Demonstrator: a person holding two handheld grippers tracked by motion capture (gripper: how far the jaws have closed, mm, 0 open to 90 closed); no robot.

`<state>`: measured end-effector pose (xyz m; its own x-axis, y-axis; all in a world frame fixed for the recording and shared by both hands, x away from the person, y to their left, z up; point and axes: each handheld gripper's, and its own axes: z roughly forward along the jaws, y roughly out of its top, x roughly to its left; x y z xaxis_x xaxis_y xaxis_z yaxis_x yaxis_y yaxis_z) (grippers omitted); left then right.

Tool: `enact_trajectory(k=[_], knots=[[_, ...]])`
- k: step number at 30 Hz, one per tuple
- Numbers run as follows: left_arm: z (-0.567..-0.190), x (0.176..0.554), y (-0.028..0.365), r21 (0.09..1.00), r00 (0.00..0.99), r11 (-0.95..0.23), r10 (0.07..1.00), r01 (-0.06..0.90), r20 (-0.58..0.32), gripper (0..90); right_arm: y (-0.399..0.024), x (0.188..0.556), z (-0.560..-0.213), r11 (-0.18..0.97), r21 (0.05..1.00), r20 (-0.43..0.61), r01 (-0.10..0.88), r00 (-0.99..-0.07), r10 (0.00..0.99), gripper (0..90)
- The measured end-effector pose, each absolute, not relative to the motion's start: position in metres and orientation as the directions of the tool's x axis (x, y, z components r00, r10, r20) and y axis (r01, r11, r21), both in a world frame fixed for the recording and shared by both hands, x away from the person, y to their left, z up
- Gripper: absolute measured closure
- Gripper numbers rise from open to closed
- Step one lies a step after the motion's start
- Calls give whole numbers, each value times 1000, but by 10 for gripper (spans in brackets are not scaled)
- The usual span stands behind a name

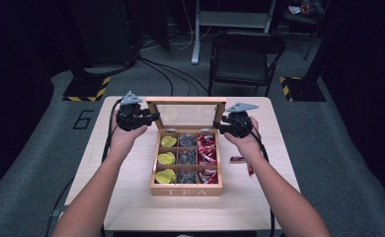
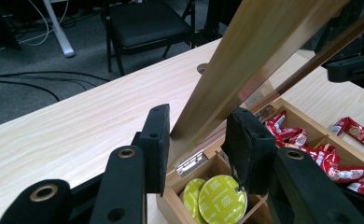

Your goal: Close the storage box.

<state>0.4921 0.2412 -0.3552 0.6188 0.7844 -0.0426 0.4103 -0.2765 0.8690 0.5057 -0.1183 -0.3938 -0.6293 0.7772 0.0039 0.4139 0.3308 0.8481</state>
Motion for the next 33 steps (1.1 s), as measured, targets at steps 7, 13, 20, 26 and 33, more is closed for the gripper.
enact_trajectory(k=[7,13,20,26,33], knots=[[-357,485,241,870,622,-280,782,407,-39,605,-124,493,-383,327,850,12,413,-635,773,558],[-360,480,242,872,622,-279,782,403,-37,601,-124,484,-369,340,857,-3,387,-656,755,538],[-363,473,242,871,629,-283,777,401,-38,595,-124,476,-359,349,863,-22,365,-664,748,563],[-365,469,242,869,633,-293,774,399,-29,592,-126,466,-352,355,866,-27,351,-676,736,566],[-367,466,242,869,633,-296,773,396,-25,590,-128,454,-342,364,871,-44,331,-685,727,564]])
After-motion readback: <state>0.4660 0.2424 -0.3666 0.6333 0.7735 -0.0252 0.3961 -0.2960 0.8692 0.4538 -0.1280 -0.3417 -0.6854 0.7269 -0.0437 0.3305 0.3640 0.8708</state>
